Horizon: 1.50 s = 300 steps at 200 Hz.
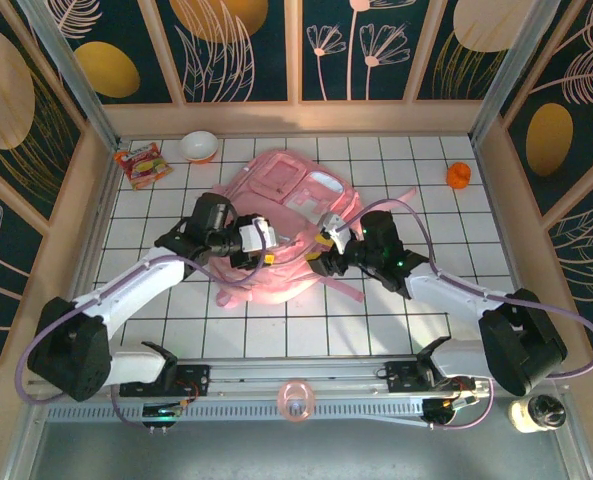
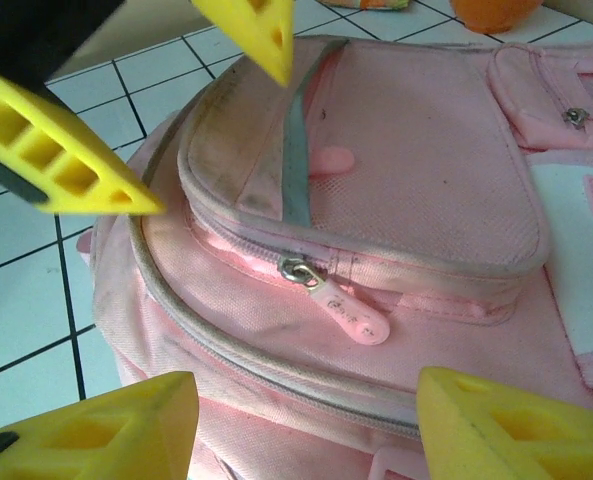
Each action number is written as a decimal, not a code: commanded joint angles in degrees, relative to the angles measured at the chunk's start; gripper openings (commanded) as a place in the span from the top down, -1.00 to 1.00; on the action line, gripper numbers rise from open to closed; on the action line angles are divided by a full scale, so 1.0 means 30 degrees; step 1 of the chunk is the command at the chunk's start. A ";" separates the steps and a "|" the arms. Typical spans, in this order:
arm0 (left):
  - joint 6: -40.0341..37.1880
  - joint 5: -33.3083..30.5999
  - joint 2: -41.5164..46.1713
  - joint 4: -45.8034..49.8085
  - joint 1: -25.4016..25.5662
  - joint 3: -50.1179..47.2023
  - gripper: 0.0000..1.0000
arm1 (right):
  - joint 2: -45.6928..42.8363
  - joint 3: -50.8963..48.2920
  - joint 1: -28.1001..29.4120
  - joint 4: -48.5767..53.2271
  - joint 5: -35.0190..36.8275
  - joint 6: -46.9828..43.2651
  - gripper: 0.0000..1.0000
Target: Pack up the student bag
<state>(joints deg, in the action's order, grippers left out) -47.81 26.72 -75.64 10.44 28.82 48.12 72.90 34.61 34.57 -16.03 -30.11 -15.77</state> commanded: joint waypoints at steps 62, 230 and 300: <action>-0.0196 0.1292 0.0963 -0.2203 0.0087 -0.0754 0.96 | 0.1029 0.0370 0.0226 -0.1679 -0.0190 -0.0508 -0.16; 0.0333 0.1805 0.1907 -0.3992 0.0091 -0.1621 1.00 | 0.2258 0.0574 0.0755 -0.2995 -0.2756 -0.1206 0.24; 0.0746 0.2036 0.2067 -0.4270 0.0095 -0.1603 1.00 | 0.3841 0.1561 0.0736 -0.3055 -0.1018 -0.0052 0.31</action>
<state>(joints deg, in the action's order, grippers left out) -46.41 29.15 -71.83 2.04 29.19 43.22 81.84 36.97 36.45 -24.21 -33.93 -17.54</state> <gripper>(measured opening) 0.050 0.345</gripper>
